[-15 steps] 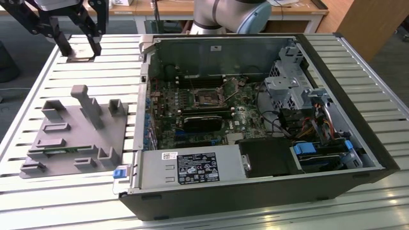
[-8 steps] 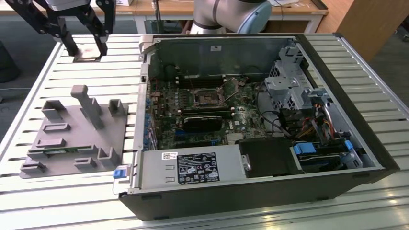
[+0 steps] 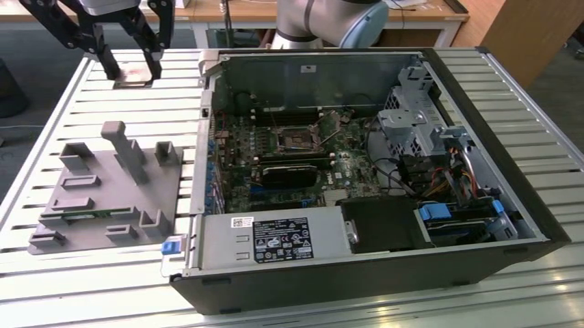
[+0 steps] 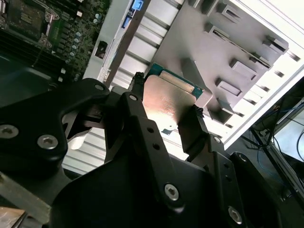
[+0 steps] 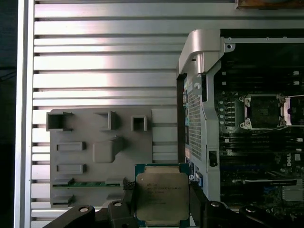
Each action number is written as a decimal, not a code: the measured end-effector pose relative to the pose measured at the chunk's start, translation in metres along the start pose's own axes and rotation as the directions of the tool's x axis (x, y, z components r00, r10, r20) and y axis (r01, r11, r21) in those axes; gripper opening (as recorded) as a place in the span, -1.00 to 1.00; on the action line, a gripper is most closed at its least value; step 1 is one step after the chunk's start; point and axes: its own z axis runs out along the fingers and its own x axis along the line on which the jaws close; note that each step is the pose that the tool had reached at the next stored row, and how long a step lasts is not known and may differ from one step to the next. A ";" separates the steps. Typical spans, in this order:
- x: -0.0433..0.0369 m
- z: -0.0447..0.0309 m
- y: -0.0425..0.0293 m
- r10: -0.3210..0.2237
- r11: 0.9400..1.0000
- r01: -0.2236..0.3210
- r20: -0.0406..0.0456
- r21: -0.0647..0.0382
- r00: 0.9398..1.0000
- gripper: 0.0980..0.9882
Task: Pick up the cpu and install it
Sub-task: 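Pick up the cpu and move it towards the insertion slot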
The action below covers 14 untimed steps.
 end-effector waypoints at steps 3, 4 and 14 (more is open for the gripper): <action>-0.0036 0.0000 0.0001 0.000 1.000 0.000 0.000 0.000 1.000 0.00; -0.0047 0.0000 0.0001 0.000 1.000 0.000 0.000 0.000 1.000 0.00; -0.0171 0.0000 0.0005 0.000 1.000 0.000 0.000 0.000 1.000 0.00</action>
